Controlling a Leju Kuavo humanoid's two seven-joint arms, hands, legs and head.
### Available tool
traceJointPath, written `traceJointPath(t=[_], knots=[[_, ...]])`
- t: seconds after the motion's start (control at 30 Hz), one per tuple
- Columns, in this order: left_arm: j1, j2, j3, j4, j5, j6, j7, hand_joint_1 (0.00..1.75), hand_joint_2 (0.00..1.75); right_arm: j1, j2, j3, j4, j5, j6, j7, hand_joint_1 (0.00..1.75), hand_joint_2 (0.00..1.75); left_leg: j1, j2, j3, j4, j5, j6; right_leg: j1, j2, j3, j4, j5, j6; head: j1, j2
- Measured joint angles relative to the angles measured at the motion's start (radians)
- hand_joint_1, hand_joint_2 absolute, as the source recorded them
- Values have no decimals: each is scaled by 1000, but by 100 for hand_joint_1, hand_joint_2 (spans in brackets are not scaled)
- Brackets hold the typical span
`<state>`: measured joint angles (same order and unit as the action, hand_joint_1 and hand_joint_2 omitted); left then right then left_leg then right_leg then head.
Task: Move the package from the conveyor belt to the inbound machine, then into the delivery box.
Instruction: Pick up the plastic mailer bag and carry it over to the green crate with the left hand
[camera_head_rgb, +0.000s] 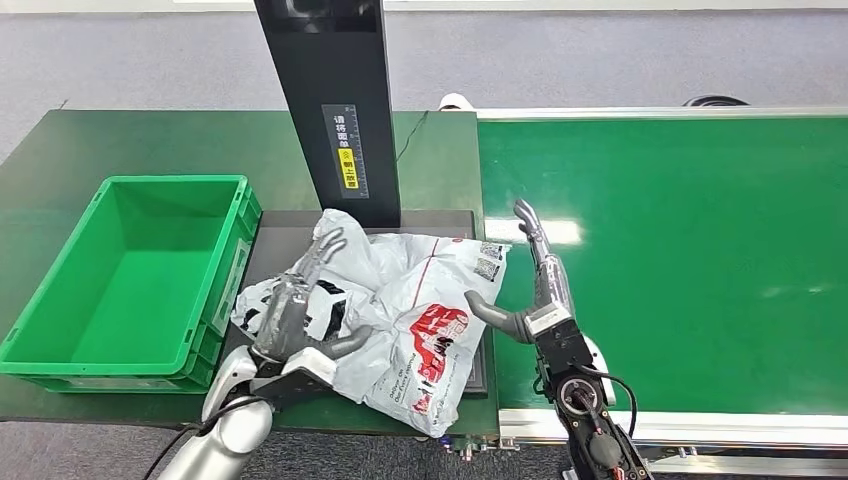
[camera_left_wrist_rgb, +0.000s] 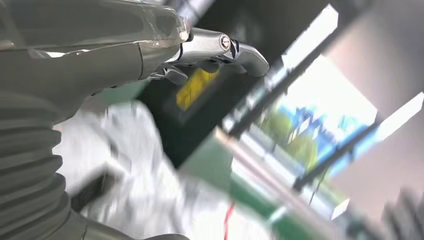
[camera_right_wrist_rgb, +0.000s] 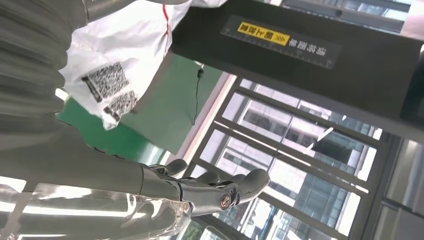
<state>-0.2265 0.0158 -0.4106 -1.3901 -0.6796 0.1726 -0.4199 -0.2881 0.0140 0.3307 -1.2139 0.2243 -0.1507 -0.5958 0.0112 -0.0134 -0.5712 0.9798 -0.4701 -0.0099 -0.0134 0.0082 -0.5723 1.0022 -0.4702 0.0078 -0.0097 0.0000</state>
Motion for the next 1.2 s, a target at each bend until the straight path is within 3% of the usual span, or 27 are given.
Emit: traceJointPath(t=[0.37, 0.7, 0.73, 0.83, 0.87, 1.2], knots=[[-32, 7, -65, 143, -80, -296, 88, 0, 175, 60, 17, -71, -47, 30, 40, 4, 0, 175, 0, 0, 0, 0, 0, 0, 0, 0, 0, 0, 0, 0, 0, 0], [-59, 7, -106, 241, -128, -369, 112, 0, 175, 75, 38, -100, -57, 57, 53, 7, 0, 175, 0, 0, 0, 0, 0, 0, 0, 0, 1, 0, 0, 0, 0, 0], [-61, 7, -107, 246, -128, -369, 112, 24, 175, 77, 39, -102, -58, 57, 53, 7, 0, 175, 0, 0, 1, 0, 0, 0, 0, 0, 1, 0, 0, 0, 0, 0], [-69, 5, -111, 259, -136, -373, 114, 154, 175, 79, 41, -106, -62, 60, 52, 10, 0, 175, 0, 0, 1, 0, 0, 0, 0, 0, 2, 0, 0, 0, 0, 0], [-72, 4, -112, 264, -139, -376, 114, 174, 175, 80, 42, -108, -64, 63, 52, 13, 0, 175, 0, 0, 1, 0, 0, 0, 0, 0, 2, 0, 0, 0, 0, 0], [-100, -9, -114, 286, -135, -346, 48, 175, 175, 116, 54, -144, -116, 95, 65, 38, 0, 175, 0, -1, 3, 0, 0, 0, 0, 0, 4, 0, 0, 0, 0, 0]])
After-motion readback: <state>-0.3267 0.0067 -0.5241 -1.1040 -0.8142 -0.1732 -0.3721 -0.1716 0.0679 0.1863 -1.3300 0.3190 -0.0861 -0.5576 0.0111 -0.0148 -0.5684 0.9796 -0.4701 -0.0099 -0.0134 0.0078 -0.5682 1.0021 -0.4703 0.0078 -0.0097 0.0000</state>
